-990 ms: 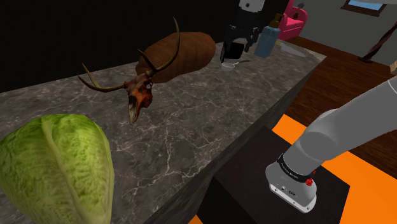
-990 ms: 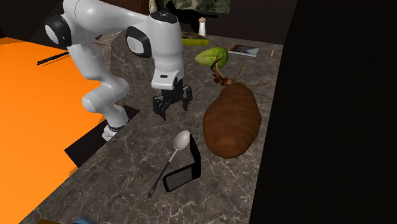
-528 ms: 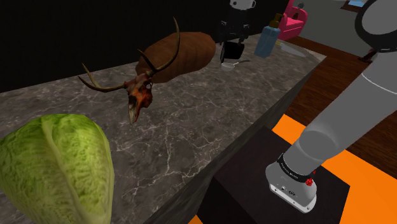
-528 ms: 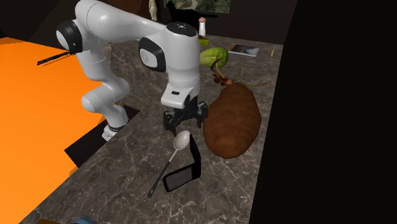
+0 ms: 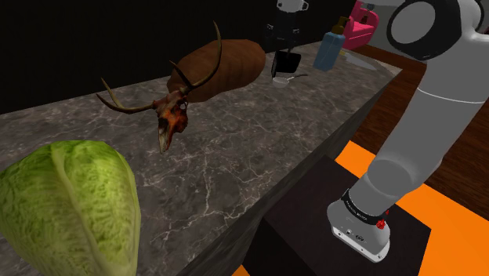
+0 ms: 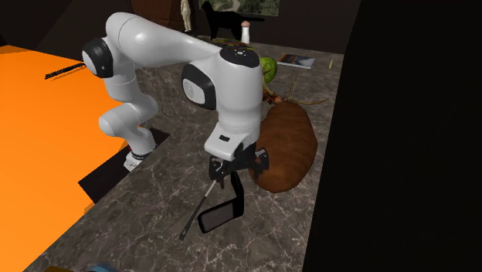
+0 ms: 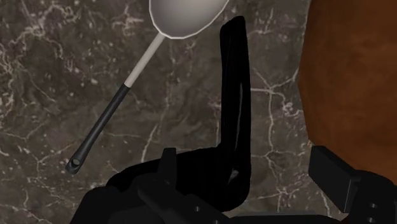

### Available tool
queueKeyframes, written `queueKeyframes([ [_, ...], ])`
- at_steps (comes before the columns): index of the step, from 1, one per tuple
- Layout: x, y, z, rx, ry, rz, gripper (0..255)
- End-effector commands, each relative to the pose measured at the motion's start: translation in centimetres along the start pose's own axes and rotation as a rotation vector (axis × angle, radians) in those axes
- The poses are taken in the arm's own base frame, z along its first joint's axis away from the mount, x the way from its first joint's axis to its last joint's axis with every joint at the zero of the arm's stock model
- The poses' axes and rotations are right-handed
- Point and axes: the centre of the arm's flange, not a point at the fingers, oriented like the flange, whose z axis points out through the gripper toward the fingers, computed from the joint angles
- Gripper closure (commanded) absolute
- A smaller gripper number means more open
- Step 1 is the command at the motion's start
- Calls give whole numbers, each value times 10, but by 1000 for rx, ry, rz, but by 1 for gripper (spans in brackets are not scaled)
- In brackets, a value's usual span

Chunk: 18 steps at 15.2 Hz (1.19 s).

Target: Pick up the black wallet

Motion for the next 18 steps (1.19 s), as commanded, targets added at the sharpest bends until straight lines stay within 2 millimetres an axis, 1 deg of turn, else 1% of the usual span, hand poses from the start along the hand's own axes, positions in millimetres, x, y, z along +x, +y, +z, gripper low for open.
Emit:
queueKeyframes([
  [1,4,1,10,0,1,6,0],
  [5,4,1,31,0,1,6,0],
  [7,4,1,34,0,1,6,0],
  [8,4,1,34,0,1,6,255],
  [17,4,1,34,0,1,6,255],
  [18,4,1,29,0,1,6,255],
])
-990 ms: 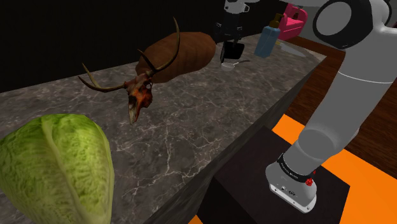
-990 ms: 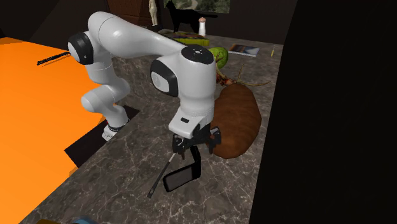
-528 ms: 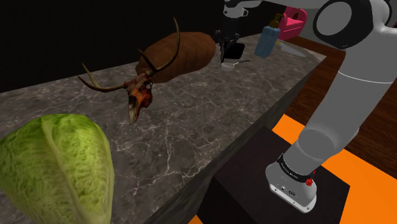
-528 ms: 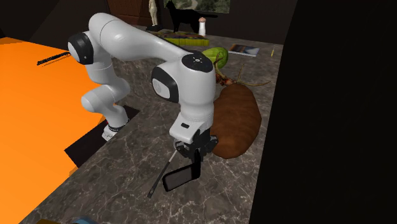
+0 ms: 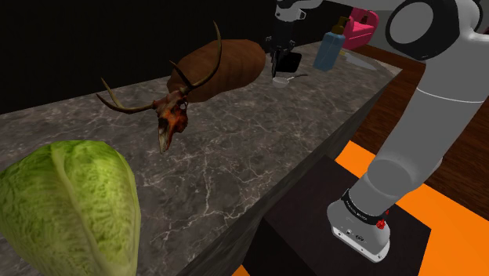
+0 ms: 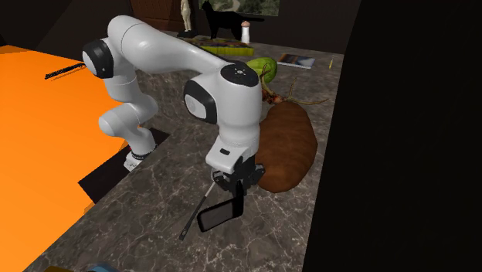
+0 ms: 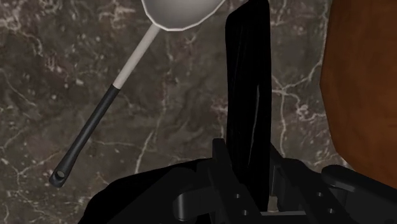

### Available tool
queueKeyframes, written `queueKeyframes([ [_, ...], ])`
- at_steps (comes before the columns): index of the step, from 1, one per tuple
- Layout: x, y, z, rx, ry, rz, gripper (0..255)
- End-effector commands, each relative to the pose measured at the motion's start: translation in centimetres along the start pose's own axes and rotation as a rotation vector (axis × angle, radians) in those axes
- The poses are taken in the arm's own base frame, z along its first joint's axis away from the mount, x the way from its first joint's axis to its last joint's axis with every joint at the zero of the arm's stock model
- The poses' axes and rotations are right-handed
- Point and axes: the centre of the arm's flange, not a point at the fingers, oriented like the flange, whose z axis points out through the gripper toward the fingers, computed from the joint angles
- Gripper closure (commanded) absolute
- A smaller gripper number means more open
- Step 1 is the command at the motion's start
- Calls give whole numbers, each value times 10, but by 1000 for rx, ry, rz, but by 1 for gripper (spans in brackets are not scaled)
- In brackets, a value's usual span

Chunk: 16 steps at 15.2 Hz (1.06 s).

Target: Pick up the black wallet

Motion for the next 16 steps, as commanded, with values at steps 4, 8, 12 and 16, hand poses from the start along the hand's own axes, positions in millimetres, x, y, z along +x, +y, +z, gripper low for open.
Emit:
queueKeyframes([
  [4,0,0,-24,0,0,0,255],
  [8,1,1,-45,0,0,0,255],
  [12,1,1,-66,0,0,0,255],
  [16,2,1,-77,0,0,0,255],
])
